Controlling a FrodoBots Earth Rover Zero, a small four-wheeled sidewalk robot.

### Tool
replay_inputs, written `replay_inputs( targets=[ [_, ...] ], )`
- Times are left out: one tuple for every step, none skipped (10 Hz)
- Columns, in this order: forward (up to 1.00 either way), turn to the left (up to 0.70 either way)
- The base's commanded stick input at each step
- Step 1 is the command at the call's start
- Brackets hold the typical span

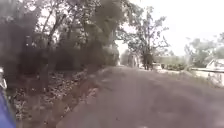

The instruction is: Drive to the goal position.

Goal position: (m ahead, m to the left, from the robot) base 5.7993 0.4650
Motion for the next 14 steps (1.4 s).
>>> replay_inputs(
  targets=[
    [0.70,-0.01],
    [0.70,-0.01],
    [0.70,-0.02],
    [0.70,-0.09],
    [0.70,-0.18],
    [0.70,-0.05],
    [0.70,-0.02],
    [0.70,-0.01],
    [0.70,-0.01],
    [0.70,-0.01],
    [0.70,-0.01],
    [0.70,-0.01],
    [0.70,-0.01],
    [0.70,-0.01]
  ],
)
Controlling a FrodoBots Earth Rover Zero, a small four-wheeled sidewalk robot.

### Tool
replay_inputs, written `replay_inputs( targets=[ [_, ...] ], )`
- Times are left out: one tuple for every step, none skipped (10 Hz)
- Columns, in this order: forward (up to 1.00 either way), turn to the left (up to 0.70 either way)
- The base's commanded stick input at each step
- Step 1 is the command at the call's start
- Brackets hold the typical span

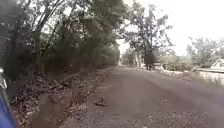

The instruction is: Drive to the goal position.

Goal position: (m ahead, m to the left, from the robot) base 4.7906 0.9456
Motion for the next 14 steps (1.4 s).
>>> replay_inputs(
  targets=[
    [0.70,-0.01],
    [0.70,-0.01],
    [0.70,-0.01],
    [0.70,-0.04],
    [0.70,-0.12],
    [0.70,-0.19],
    [0.70,-0.33],
    [0.70,-0.35],
    [0.70,-0.36],
    [0.70,-0.36],
    [0.70,-0.36],
    [0.70,-0.31],
    [0.70,-0.22],
    [0.70,-0.01]
  ],
)
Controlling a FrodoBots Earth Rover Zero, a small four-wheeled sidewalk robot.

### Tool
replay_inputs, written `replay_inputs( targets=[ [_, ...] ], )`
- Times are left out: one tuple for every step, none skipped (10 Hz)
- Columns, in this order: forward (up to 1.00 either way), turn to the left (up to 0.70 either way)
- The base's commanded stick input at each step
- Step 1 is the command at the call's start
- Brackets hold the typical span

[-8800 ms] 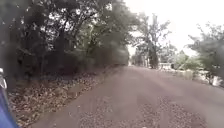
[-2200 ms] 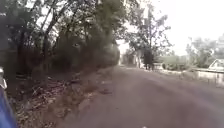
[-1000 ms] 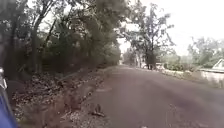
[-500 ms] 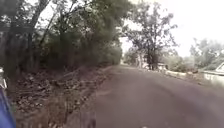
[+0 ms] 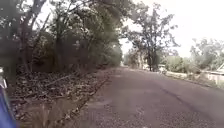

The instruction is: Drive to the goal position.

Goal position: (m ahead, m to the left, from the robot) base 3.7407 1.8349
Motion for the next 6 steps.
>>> replay_inputs(
  targets=[
    [0.70,-0.01],
    [0.70,-0.01],
    [0.70,-0.01],
    [0.70,-0.01],
    [0.70,-0.01],
    [0.70,-0.01]
  ],
)
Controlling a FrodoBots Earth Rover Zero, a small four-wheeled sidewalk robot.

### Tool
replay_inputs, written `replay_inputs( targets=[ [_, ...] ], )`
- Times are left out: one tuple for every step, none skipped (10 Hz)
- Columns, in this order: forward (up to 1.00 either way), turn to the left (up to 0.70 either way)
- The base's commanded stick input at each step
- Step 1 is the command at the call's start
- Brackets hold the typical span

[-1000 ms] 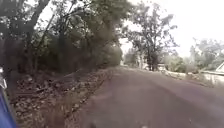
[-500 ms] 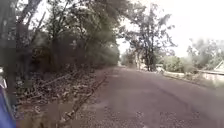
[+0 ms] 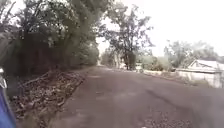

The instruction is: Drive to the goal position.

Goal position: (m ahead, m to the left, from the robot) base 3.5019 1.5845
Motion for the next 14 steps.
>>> replay_inputs(
  targets=[
    [0.70,-0.01],
    [0.70,-0.01],
    [0.70,-0.01],
    [0.70,0.02],
    [0.70,0.08],
    [0.70,0.11],
    [0.70,0.02],
    [0.70,-0.01],
    [0.70,-0.01],
    [0.70,-0.01],
    [0.70,-0.01],
    [0.70,-0.01],
    [0.70,-0.01],
    [0.70,-0.01]
  ],
)
